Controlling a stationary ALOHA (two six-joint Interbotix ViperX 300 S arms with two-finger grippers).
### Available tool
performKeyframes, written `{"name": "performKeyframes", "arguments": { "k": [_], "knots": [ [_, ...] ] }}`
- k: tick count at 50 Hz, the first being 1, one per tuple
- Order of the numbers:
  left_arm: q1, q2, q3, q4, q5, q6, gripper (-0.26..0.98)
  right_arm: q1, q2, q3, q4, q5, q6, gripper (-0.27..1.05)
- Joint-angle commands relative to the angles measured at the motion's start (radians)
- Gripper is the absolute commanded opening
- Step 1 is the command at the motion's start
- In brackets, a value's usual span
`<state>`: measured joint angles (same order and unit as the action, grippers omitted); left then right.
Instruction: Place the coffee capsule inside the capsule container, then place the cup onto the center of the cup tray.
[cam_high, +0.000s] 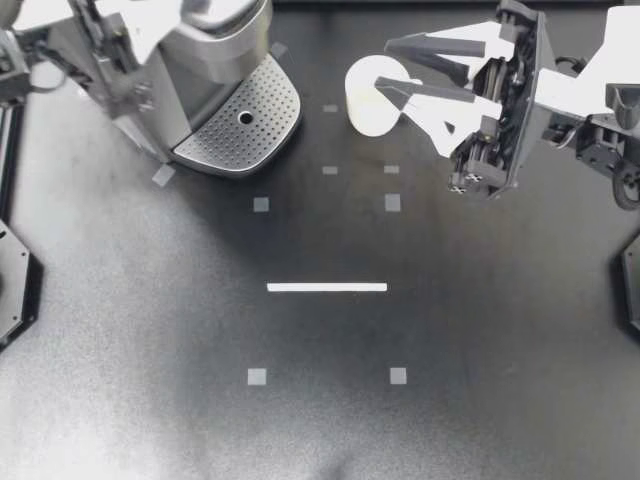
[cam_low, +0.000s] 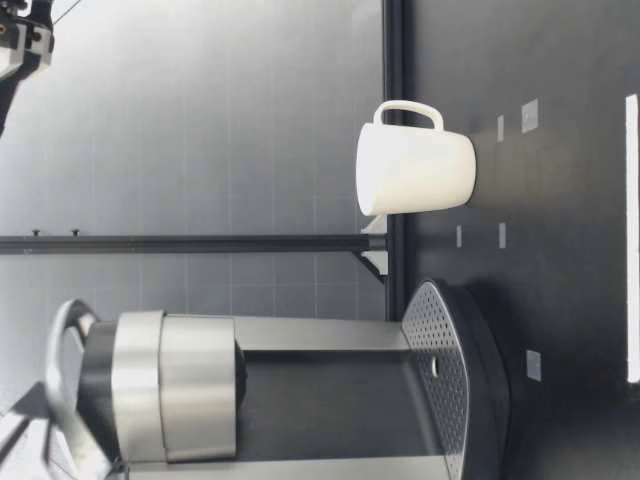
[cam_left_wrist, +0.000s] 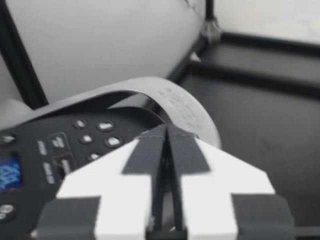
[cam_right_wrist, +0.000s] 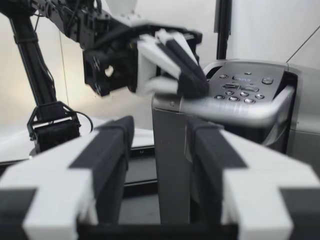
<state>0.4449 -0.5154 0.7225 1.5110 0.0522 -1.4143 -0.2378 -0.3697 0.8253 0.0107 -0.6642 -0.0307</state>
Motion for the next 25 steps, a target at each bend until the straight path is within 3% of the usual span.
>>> {"name": "performKeyframes", "arguments": {
  "k": [1,12,18,25],
  "knots": [
    [-0.003,0.0,-0.029,-0.003,0.0,0.0,0.07,0.003,-0.02,-0.009,0.002,-0.009,0.002,0.49],
    [-0.018,0.028,-0.046,-0.003,0.015,0.005,0.07,0.003,-0.025,-0.008,0.0,0.009,-0.002,0.49],
    [-0.057,0.044,-0.08,-0.002,0.084,0.009,0.07,0.003,-0.031,-0.011,0.0,0.055,-0.006,0.49],
    [-0.135,0.071,-0.132,0.005,0.284,0.043,0.07,-0.006,-0.052,-0.038,0.0,0.206,-0.017,0.49]
  ]
}}
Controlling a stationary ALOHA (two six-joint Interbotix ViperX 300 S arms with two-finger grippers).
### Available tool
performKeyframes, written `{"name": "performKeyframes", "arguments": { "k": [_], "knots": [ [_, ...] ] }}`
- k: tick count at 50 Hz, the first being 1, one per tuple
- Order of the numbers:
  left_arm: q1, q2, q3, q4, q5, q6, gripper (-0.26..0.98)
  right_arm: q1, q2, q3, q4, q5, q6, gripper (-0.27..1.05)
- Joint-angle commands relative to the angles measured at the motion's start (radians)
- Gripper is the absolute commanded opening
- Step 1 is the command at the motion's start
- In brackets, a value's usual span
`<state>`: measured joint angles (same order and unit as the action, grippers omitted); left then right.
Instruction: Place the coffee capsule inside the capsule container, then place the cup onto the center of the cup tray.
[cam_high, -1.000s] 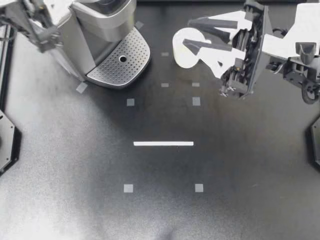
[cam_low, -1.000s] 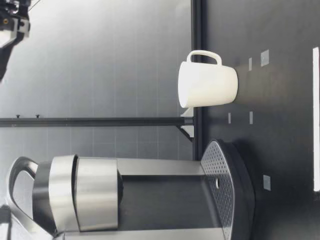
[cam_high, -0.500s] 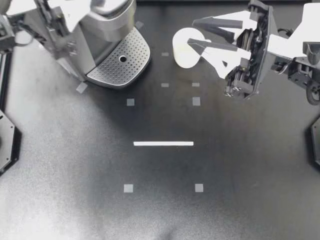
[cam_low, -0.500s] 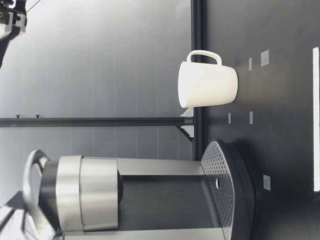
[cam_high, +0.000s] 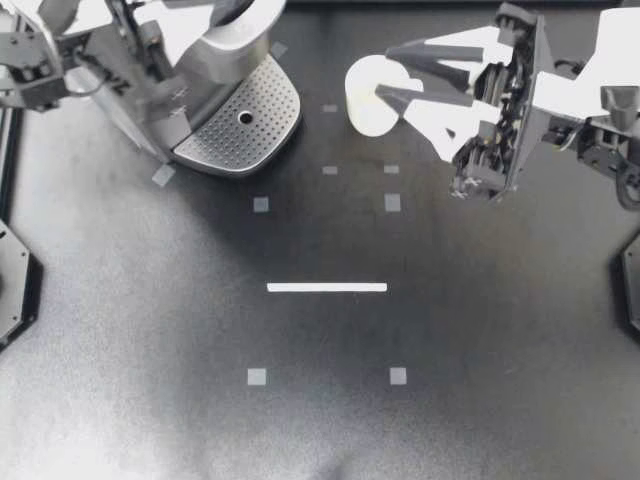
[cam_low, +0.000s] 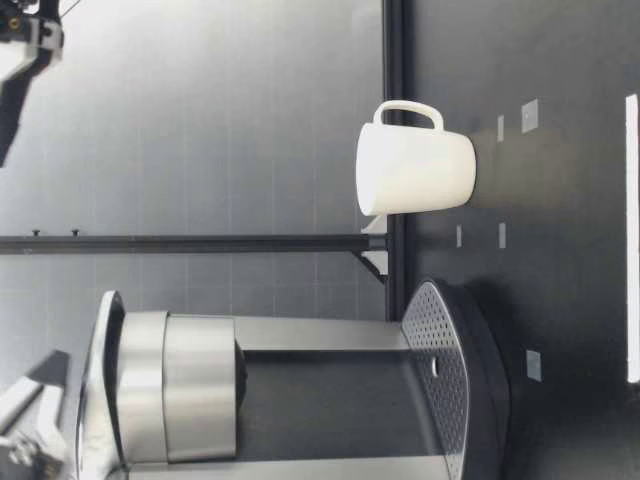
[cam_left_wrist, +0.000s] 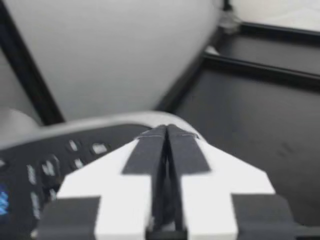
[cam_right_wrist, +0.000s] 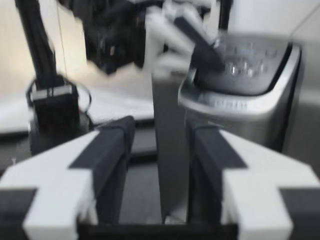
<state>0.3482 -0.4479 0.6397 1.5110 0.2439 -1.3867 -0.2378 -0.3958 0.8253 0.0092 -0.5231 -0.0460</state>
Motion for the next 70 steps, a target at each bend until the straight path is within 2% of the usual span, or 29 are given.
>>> {"name": "performKeyframes", "arguments": {
  "k": [1,8,12,18,28,32,37,43,46,51,56,60,65,70],
  "knots": [
    [-0.049,0.009,-0.055,0.006,0.123,0.028,0.07,-0.011,-0.029,-0.044,0.0,0.098,-0.006,0.49],
    [-0.121,0.028,-0.104,-0.021,0.296,0.126,0.07,-0.051,-0.037,-0.103,-0.005,0.35,-0.041,0.49],
    [-0.144,0.025,-0.135,-0.097,0.373,0.175,0.07,-0.081,-0.032,-0.146,-0.006,0.514,-0.071,0.49],
    [-0.164,0.012,-0.17,-0.247,0.436,0.288,0.07,-0.14,-0.017,-0.213,-0.018,0.746,-0.121,0.49],
    [-0.173,0.029,-0.261,-0.571,0.612,0.612,0.07,-0.193,0.048,-0.348,-0.034,1.127,-0.272,0.49],
    [-0.173,0.04,-0.304,-0.667,0.689,0.716,0.07,-0.224,0.08,-0.397,-0.011,1.223,-0.327,0.49],
    [-0.173,0.049,-0.342,-0.752,0.739,0.802,0.07,-0.281,0.115,-0.44,0.046,1.31,-0.411,0.49],
    [-0.173,0.043,-0.359,-0.793,0.75,0.854,0.07,-0.357,0.156,-0.474,0.193,1.381,-0.571,0.49],
    [-0.173,0.037,-0.356,-0.793,0.752,0.859,0.07,-0.41,0.181,-0.485,0.299,1.414,-0.672,0.49],
    [-0.173,0.021,-0.347,-0.793,0.752,0.861,0.07,-0.471,0.216,-0.486,0.402,1.442,-0.807,0.5],
    [-0.173,0.005,-0.339,-0.793,0.752,0.861,0.07,-0.511,0.259,-0.479,0.423,1.439,-0.904,0.53],
    [-0.173,-0.009,-0.33,-0.793,0.753,0.861,0.07,-0.532,0.305,-0.477,0.423,1.433,-0.931,0.6],
    [-0.173,-0.021,-0.322,-0.793,0.753,0.859,0.07,-0.535,0.367,-0.479,0.422,1.427,-0.943,0.68],
    [-0.172,-0.028,-0.316,-0.787,0.753,0.861,0.07,-0.535,0.41,-0.479,0.423,1.416,-0.95,0.68]
  ]
}}
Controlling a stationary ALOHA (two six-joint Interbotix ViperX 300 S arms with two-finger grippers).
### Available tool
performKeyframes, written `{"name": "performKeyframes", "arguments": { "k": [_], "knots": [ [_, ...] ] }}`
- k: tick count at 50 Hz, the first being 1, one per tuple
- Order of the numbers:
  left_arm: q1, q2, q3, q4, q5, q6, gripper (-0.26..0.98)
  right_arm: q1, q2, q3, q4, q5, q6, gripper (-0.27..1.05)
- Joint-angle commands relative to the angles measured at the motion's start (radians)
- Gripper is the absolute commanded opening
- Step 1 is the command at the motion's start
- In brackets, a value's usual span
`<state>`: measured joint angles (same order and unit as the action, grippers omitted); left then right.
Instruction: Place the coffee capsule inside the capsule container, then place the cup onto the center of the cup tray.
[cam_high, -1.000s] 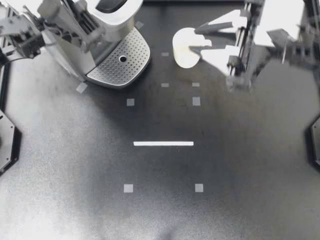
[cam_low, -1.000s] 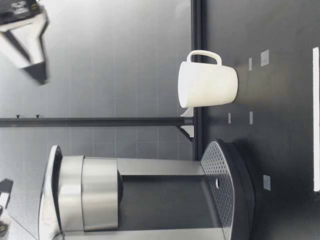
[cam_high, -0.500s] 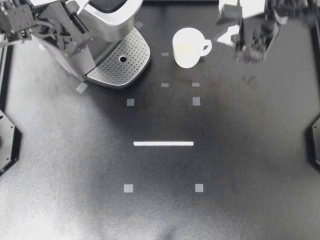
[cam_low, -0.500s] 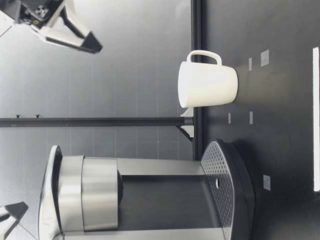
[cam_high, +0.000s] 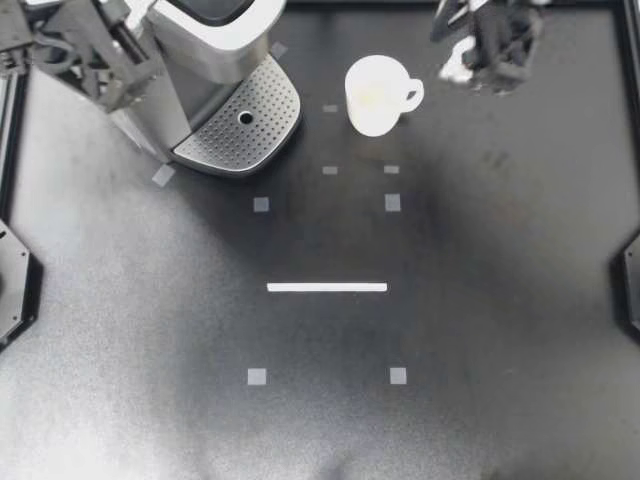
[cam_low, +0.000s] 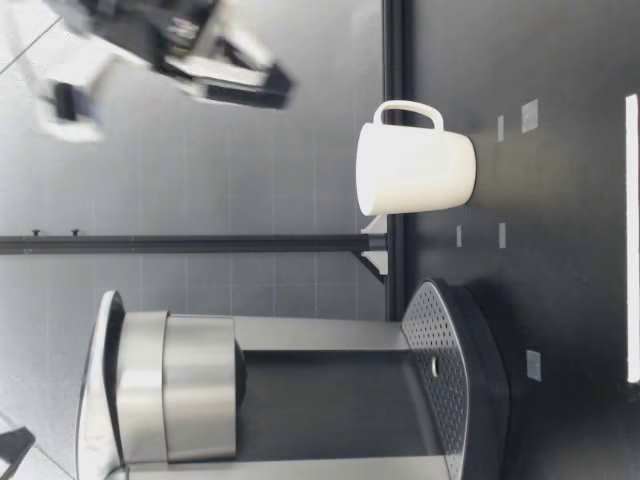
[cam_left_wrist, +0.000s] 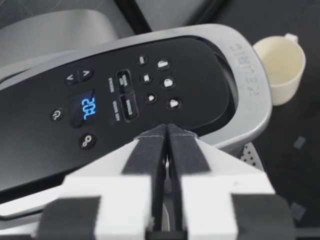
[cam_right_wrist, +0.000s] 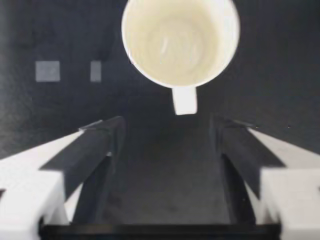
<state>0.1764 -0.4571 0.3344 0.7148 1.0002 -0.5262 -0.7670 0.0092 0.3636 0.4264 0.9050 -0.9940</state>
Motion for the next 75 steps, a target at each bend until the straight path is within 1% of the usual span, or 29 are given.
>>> {"name": "performKeyframes", "arguments": {
  "k": [1,8,15,22,37,64,70,75],
  "knots": [
    [-0.002,-0.018,-0.009,0.011,-0.005,0.0,0.07,-0.005,0.011,-0.015,0.006,-0.014,-0.003,0.68],
    [0.0,-0.02,-0.009,0.029,-0.003,0.0,0.07,-0.006,0.038,-0.002,0.008,-0.069,-0.032,0.68],
    [-0.002,-0.02,-0.009,0.049,-0.005,0.0,0.07,-0.005,0.032,0.025,0.011,-0.143,-0.055,0.68],
    [0.0,-0.018,-0.009,0.058,-0.011,0.0,0.07,0.005,0.041,0.035,0.011,-0.15,-0.058,0.68],
    [0.003,-0.018,-0.009,0.06,-0.015,0.0,0.07,0.031,0.087,0.035,0.011,-0.181,-0.058,0.68],
    [0.003,-0.02,0.0,0.064,-0.017,-0.002,0.07,0.031,0.144,0.055,0.017,-0.255,-0.06,0.68],
    [0.003,-0.018,0.002,0.064,-0.017,-0.002,0.07,0.031,0.15,0.061,0.029,-0.275,-0.06,0.65],
    [0.003,-0.018,0.003,0.064,-0.017,-0.002,0.07,0.031,0.155,0.071,0.032,-0.293,-0.06,0.59]
  ]
}}
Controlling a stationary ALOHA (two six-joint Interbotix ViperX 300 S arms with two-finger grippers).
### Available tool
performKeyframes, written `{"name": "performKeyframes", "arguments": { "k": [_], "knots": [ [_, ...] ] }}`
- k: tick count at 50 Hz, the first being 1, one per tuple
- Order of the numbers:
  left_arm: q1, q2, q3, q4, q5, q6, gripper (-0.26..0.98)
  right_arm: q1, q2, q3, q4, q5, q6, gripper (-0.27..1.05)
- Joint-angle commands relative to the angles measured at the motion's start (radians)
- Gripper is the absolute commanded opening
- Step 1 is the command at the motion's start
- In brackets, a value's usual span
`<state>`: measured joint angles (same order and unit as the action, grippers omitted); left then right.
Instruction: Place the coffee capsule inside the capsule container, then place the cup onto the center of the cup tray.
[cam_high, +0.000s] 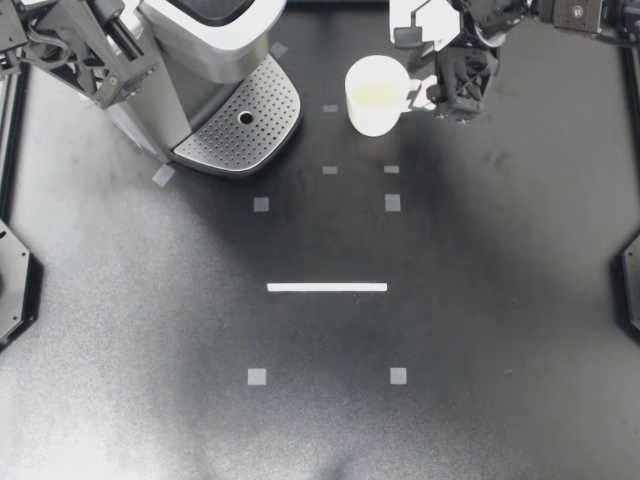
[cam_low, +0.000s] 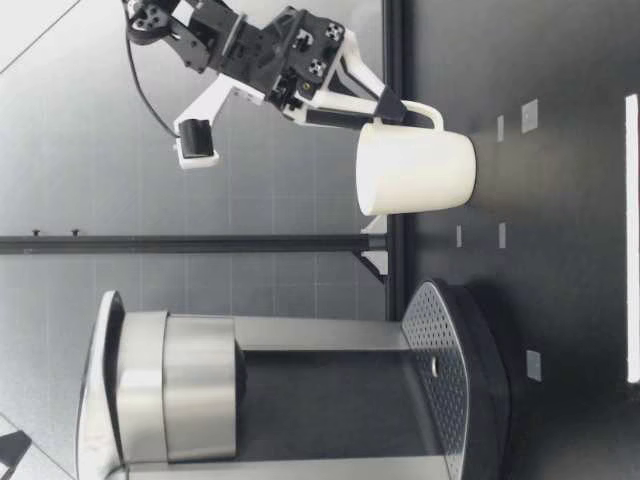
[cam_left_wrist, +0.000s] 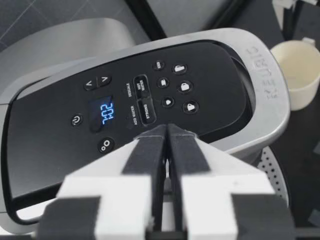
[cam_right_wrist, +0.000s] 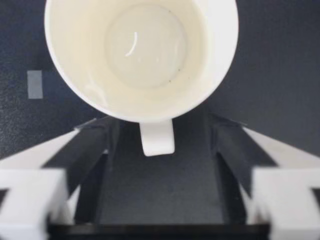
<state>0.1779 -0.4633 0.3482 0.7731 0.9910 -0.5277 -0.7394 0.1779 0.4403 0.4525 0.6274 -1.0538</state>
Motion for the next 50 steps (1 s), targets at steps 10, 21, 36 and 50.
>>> {"name": "performKeyframes", "arguments": {
  "k": [10,21,36,50],
  "knots": [
    [0.002,-0.012,-0.008,0.009,-0.009,0.0,0.07,0.012,-0.006,-0.002,0.014,-0.021,-0.002,0.51],
    [0.002,-0.014,-0.003,0.012,-0.011,0.0,0.07,0.025,0.0,-0.002,0.015,-0.023,-0.006,0.45],
    [0.002,-0.012,-0.002,0.011,-0.014,-0.002,0.07,0.025,-0.012,0.0,0.021,-0.025,-0.017,0.26],
    [0.002,-0.012,-0.003,0.012,-0.034,-0.003,0.07,0.025,-0.052,0.003,0.058,-0.028,-0.017,0.24]
  ]
}}
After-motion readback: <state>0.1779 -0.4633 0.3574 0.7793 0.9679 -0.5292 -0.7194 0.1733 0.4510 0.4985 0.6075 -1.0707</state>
